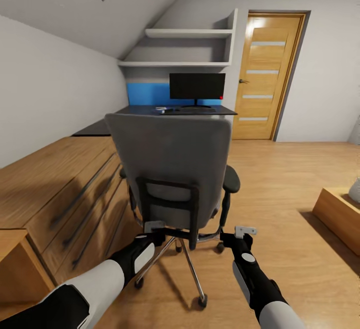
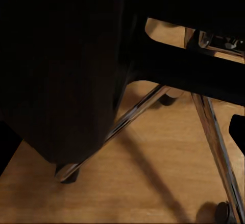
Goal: In the bedroom, organize the workspace by keeping the computer under the desk, ensuring the monitor is on the desk, placing the keyboard on the desk next to the monitor, placing the mouse on the desk next to the keyboard, moving the folder from the swivel chair onto the desk next to the mouse, stacking the notebook on top of the folder with the pen on top of the notebook, and positioning the swivel chair next to the desk.
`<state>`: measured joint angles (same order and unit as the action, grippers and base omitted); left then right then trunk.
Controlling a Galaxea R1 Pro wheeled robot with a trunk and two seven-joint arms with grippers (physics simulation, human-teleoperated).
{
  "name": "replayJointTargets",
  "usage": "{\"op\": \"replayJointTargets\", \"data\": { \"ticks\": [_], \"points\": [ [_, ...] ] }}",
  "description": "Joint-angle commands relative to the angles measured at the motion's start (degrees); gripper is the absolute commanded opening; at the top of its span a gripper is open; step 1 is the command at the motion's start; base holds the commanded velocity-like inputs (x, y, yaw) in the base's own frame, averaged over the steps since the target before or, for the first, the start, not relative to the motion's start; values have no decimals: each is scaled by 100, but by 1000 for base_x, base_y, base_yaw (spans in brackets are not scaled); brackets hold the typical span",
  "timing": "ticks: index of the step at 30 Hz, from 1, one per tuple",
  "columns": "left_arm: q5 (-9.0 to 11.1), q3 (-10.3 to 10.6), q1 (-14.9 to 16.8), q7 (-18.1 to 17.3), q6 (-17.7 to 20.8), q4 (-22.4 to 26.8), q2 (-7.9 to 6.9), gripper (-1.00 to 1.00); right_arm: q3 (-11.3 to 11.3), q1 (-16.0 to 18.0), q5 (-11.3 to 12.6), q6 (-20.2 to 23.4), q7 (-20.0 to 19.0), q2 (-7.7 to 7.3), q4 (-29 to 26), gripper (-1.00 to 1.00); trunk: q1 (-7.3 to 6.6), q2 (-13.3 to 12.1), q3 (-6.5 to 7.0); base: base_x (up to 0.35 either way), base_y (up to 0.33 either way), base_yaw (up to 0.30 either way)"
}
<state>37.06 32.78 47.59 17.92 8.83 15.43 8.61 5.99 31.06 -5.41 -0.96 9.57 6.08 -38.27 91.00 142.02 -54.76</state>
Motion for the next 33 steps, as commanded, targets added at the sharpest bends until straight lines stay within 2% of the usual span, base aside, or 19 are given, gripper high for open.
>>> {"op": "replayJointTargets", "data": {
  "ticks": [1, 21, 33],
  "points": [
    [38, 61, 5, 29, 22, 21, -2, 100, 25, 4, -56, -10, 1, 7, 4, 100, 2, 2, 0, 288, -132, -125],
    [29, 61, 5, 36, 22, 21, -9, 100, 25, 5, -65, -12, 1, 4, -4, 100, 2, 2, 91, 293, -124, -125],
    [31, 61, 5, 34, 22, 21, -9, 100, 22, 4, -62, -10, 7, 7, -14, 100, 2, 2, 101, 308, -64, -23]
  ]
}}
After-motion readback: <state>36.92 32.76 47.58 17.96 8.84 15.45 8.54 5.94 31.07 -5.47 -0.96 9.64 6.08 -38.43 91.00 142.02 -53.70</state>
